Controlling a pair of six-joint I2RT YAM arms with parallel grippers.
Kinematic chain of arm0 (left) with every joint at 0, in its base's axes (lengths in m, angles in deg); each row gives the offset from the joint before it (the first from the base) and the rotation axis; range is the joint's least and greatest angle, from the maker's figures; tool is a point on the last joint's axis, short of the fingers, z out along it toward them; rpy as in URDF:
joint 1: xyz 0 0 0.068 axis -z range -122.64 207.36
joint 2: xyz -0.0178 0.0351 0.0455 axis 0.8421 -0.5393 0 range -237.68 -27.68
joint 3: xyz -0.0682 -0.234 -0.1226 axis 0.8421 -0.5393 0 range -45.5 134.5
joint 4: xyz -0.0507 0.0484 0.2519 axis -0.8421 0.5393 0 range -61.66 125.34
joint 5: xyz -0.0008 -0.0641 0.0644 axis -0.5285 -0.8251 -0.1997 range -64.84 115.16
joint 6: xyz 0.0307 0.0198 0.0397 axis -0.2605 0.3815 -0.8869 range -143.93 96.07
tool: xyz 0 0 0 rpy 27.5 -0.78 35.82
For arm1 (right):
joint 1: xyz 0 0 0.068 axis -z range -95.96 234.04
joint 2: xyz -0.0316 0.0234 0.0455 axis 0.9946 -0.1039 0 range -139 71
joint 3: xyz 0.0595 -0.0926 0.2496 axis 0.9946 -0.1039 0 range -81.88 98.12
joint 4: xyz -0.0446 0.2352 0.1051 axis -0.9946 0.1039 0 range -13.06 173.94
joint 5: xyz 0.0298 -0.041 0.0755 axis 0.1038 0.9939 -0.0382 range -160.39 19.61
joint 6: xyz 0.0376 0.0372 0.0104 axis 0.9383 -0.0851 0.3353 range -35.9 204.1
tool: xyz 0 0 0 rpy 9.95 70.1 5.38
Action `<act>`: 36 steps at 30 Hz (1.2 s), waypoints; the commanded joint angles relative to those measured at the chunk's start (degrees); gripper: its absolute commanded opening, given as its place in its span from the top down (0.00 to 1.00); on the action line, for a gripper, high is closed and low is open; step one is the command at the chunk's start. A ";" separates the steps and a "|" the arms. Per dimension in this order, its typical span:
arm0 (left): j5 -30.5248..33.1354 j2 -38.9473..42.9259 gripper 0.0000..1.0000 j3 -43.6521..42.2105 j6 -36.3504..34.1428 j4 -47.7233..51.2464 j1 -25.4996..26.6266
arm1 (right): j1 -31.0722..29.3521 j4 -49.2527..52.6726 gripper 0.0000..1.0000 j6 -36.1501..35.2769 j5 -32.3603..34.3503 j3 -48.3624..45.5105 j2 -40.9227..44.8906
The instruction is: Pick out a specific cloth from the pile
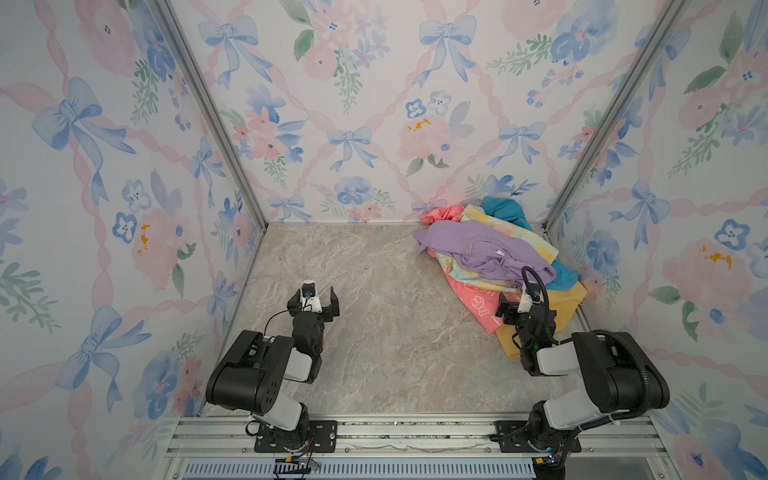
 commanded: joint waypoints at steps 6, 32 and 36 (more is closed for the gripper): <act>1.12 0.84 0.02 0.27 -0.92 0.31 0.22 | -5.34 -11.39 0.03 -3.75 7.68 -2.72 -1.07; -9.34 14.89 0.02 28.39 11.66 47.93 10.54 | -23.70 -9.09 0.03 -21.58 37.56 3.53 0.84; -12.22 15.11 0.02 30.91 13.45 48.95 11.26 | -26.19 -3.57 0.03 -24.26 41.41 6.14 5.57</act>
